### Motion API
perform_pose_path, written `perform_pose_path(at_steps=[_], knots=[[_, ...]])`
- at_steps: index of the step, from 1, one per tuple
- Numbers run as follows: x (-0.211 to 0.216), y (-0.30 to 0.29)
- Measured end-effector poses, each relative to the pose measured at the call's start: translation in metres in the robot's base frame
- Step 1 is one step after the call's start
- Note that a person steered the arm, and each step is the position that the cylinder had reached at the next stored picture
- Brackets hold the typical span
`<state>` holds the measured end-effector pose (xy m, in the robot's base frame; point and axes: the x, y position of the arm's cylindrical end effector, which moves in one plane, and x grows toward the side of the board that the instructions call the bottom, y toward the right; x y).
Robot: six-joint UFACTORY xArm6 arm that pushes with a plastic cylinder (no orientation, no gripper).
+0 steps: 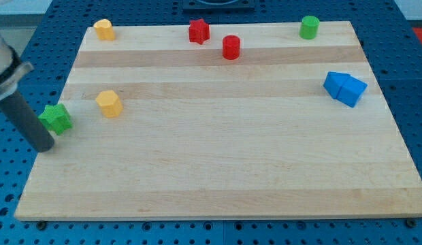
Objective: Slide the green star to the left side of the yellow hexagon
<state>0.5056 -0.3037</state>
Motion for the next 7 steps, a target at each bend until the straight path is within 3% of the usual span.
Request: perform_pose_path(at_steps=[2, 5, 7], knots=[[-0.017, 0.001], [-0.088, 0.001], [-0.101, -0.001]])
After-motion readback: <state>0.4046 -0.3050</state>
